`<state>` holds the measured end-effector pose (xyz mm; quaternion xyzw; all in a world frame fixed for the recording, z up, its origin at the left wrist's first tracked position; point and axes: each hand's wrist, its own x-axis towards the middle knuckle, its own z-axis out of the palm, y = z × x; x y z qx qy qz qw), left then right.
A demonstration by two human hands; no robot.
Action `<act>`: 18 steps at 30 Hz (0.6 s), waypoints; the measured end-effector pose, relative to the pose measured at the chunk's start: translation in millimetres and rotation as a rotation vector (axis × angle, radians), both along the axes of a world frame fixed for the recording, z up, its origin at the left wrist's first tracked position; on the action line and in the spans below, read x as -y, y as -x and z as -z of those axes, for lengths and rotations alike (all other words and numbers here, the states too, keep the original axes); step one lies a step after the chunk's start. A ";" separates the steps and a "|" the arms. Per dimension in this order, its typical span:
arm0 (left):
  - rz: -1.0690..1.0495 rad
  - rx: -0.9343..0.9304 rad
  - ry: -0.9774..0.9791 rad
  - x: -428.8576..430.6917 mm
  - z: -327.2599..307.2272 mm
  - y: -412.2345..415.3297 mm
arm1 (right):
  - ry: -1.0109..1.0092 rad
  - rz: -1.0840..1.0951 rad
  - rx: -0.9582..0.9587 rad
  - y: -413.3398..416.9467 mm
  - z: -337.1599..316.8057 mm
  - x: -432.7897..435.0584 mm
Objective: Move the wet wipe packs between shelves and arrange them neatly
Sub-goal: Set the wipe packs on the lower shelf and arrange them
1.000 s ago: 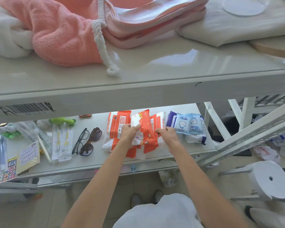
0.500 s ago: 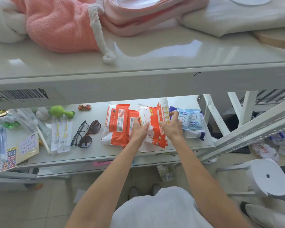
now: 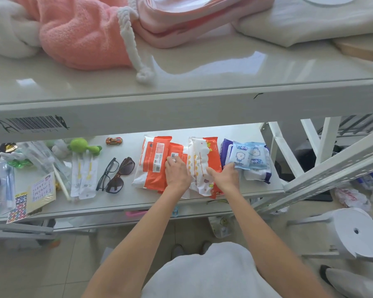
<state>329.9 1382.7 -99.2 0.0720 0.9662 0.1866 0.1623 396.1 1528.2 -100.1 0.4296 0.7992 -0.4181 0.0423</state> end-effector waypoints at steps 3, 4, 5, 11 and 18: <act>-0.054 0.125 0.054 -3.7 2.0 1.7 | 0.109 -0.011 0.072 -0.4 10.9 -4.4; -0.084 0.142 0.054 -3.4 2.8 3.7 | 0.150 0.001 0.075 -1.2 12.5 -6.7; -0.123 0.150 0.047 -1.8 3.3 5.8 | 0.196 0.026 0.067 -2.0 13.6 -8.6; -0.312 0.346 -0.182 16.2 31.6 37.9 | 0.257 0.126 -0.043 -8.3 16.7 -16.8; -0.445 0.335 -0.488 33.1 -11.6 35.3 | 0.187 0.119 -0.044 -14.2 8.9 -20.2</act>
